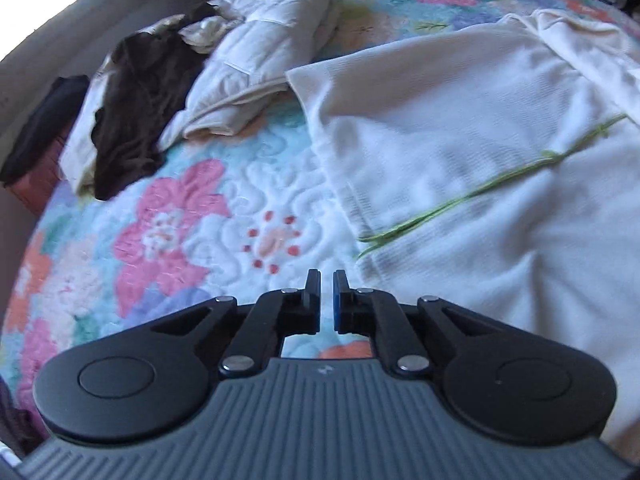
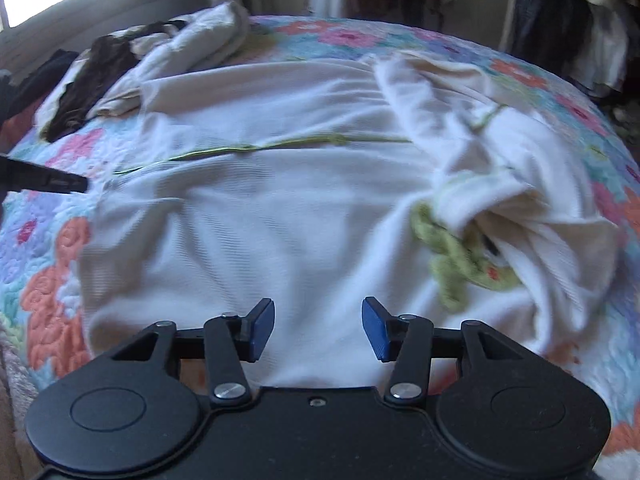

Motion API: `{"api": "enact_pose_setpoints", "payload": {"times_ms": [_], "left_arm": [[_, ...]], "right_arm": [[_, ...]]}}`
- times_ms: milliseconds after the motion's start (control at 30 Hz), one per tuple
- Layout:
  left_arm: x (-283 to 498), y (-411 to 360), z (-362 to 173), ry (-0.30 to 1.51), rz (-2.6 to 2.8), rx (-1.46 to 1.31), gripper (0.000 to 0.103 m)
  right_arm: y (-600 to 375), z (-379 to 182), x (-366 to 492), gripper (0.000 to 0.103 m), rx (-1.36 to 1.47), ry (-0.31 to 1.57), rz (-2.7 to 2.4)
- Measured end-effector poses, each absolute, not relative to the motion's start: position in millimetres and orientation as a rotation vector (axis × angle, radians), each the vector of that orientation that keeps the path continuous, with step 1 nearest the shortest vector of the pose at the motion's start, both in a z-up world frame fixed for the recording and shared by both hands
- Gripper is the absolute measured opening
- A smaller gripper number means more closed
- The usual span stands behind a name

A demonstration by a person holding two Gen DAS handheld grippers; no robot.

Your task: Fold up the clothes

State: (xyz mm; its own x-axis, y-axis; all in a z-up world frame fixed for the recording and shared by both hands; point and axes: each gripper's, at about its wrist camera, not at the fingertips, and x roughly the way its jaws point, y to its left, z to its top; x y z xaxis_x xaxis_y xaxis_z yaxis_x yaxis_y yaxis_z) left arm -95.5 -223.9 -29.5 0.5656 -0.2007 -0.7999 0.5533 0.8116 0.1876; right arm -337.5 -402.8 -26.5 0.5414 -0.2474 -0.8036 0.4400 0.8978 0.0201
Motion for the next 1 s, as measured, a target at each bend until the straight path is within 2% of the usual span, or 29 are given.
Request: {"api": "enact_pose_setpoints", "payload": {"times_ms": [133,167,200,267,333,400,533,567,633,700,767,833,967,1000], "left_arm": [[-102.4,-217.4,-11.9,0.913,-0.675,0.278,0.009],[-106.8,-217.5,-7.0,0.921,-0.735,0.242,0.016],[-117.0,-223.3,-3.2,0.910,-0.780,0.250,0.031],[-135.5,-233.5,1.4,0.898,-0.877,0.268,0.049],[-155.2,-244.1,1.5,0.908,-0.980,0.294,0.055],[-179.9,-253.2,-4.1,0.945,-1.034,0.360,0.066],[-222.5,-260.6,-13.4,0.909,-1.083,0.521,0.068],[-226.5,-262.0,-15.2,0.904,-1.080,0.552,0.068],[-229.8,-261.6,-17.1,0.918,-1.114,0.577,0.068],[-233.5,-263.9,-20.0,0.939,-1.163,0.589,0.073],[-238.6,-266.0,-25.5,0.952,-1.184,0.642,0.075],[-246.3,-266.7,-28.9,0.935,-1.195,0.691,0.075],[-251.0,-272.7,-37.4,0.919,-1.209,0.729,0.074],[-250.4,-276.6,-43.1,0.923,-1.192,0.753,0.070]], "right_arm": [[-433.4,-21.8,-359.1,0.058,0.279,0.932,-0.507],[-440.3,-21.2,-364.4,0.058,0.300,0.936,-0.522],[-445.2,-21.3,-369.0,0.058,0.326,0.941,-0.532],[-454.4,-21.8,-377.8,0.059,0.383,0.949,-0.544],[-458.0,-29.2,-382.3,0.063,0.487,0.963,-0.514],[-459.6,-40.1,-384.8,0.064,0.606,0.980,-0.468],[-432.7,-64.9,-373.4,0.066,0.729,1.010,-0.284],[-423.2,-67.0,-367.3,0.071,0.706,1.019,-0.252],[-400.5,-67.3,-351.3,0.072,0.546,1.056,-0.217],[-382.1,-67.6,-337.8,0.063,0.347,1.039,-0.226],[-382.6,-64.7,-330.5,0.036,0.312,0.984,-0.258],[-388.4,-57.6,-327.8,0.017,0.354,0.921,-0.267],[-400.9,-37.6,-327.4,0.014,0.370,0.834,-0.259],[-404.8,-34.6,-328.8,0.014,0.390,0.824,-0.251]]}}
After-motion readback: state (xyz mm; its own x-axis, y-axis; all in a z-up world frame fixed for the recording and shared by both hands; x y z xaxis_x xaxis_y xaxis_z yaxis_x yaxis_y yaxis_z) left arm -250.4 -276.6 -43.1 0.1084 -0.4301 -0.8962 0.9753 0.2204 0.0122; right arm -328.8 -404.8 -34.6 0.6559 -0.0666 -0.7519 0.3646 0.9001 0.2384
